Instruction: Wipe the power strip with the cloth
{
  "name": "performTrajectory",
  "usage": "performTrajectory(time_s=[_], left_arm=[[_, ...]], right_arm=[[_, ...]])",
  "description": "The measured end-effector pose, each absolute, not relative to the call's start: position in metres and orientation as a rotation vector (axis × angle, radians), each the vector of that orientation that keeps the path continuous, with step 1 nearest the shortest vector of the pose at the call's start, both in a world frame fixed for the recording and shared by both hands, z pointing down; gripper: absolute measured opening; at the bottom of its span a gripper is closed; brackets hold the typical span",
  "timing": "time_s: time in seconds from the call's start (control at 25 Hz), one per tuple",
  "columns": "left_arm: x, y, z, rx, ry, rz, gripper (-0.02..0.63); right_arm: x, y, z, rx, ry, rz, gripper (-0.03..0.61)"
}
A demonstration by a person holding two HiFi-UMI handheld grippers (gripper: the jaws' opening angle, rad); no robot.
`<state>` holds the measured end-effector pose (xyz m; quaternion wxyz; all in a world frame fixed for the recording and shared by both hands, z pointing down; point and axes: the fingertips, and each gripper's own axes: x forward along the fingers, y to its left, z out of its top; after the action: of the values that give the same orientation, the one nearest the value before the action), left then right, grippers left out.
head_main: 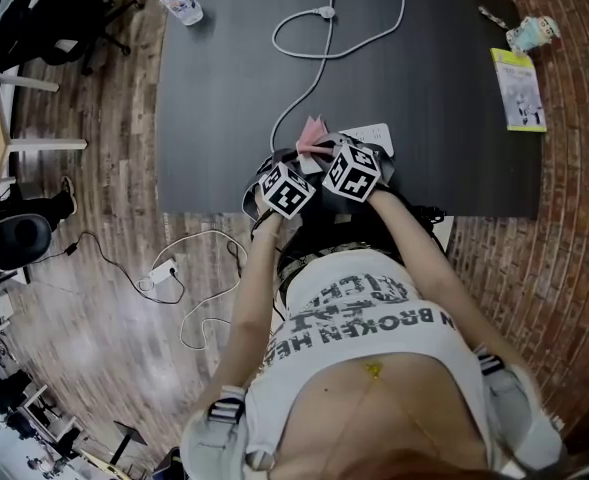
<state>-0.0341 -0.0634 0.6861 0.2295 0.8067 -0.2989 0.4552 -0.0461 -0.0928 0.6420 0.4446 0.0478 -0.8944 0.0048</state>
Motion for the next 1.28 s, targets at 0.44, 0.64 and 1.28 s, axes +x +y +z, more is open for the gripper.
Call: performTrajectory(time_s=[0.44, 0.64, 1.28], left_arm=[[-0.034, -0.063, 0.686, 2.219, -0.819, 1.254, 0.282], [-0.033, -0.062, 0.686, 2.219, -0.818, 1.256, 0.282], [-0.034, -0.064, 0.687, 2.222, -0.82, 1.256, 0.284]], right_arm=[[-0.028, -0.102, 0.641, 0.173, -2.216, 0.036, 0.017], [-0.02, -0.104, 0.642, 0.191, -2.214, 0.038, 0.017], [0.012, -0.118, 0.642, 0.282, -2.2, 0.063, 0.017]])
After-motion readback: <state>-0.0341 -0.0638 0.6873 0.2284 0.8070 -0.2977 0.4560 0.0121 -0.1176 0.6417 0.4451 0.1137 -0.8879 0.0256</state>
